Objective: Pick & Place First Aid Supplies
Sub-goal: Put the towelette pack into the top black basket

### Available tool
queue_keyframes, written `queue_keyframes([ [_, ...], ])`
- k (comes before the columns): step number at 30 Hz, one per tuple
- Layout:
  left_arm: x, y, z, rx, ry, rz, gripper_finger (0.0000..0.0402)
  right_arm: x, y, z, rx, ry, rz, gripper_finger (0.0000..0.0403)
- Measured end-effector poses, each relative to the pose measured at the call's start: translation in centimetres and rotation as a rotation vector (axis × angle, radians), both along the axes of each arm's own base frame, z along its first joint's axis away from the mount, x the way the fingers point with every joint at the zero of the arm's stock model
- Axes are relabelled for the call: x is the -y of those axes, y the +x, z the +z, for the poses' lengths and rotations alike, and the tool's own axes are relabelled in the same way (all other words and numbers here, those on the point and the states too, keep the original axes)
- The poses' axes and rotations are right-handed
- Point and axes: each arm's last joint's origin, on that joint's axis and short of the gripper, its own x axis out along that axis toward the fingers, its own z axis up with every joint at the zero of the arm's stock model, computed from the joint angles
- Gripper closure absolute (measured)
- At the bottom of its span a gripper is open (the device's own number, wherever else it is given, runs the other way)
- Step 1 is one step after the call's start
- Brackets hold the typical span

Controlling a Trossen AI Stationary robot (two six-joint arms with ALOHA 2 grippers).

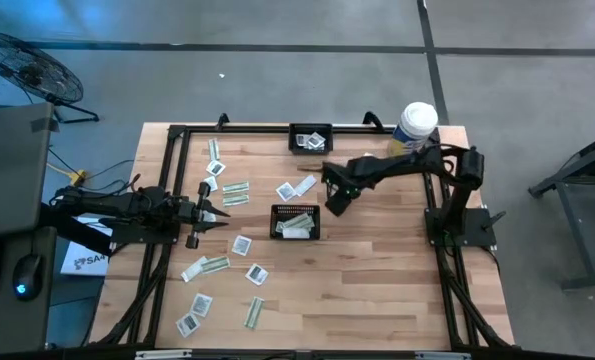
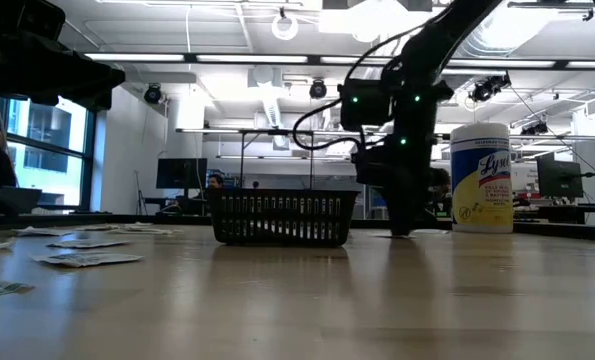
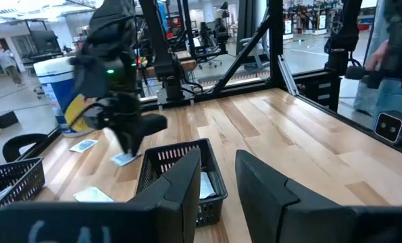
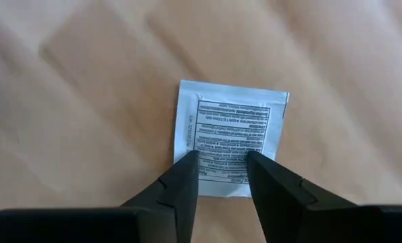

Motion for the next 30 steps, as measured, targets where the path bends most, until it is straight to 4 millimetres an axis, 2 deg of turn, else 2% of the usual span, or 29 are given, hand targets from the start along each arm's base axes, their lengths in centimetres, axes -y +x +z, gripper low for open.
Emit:
queue_keyframes([
  [6, 0.0, 0.0, 0.0, 0.000, 0.000, 0.000, 0.0309, -2.4, -0.8, -0.1, -0.112, 0.072, -0.097, 0.0281],
  [12, 0.0, 0.0, 0.0, 0.000, 0.000, 0.000, 0.0309, -4.6, -1.5, 0.2, -0.199, 0.093, -0.085, 0.0281],
  [16, 0.0, 0.0, 0.0, 0.000, 0.000, 0.000, 0.0309, -6.0, -1.8, 1.8, -0.146, 0.081, -0.085, 0.0281],
  [20, 0.0, 0.0, 0.0, 0.000, 0.000, 0.000, 0.0309, -7.1, -2.6, 4.7, -0.015, 0.023, -0.083, 0.0281],
  [24, 0.0, 0.0, 0.0, 0.001, 0.000, 0.000, 0.0309, -8.5, -3.7, 5.6, 0.085, -0.033, -0.045, 0.0281],
  [26, 0.0, 0.0, 0.0, 0.000, 0.000, 0.000, 0.0309, -9.2, -4.3, 5.4, 0.120, -0.047, -0.044, 0.0281],
  [30, 0.0, 0.0, 0.0, 0.000, 0.000, 0.000, 0.0309, -9.8, -5.3, 3.2, 0.134, -0.024, -0.099, 0.0281],
])
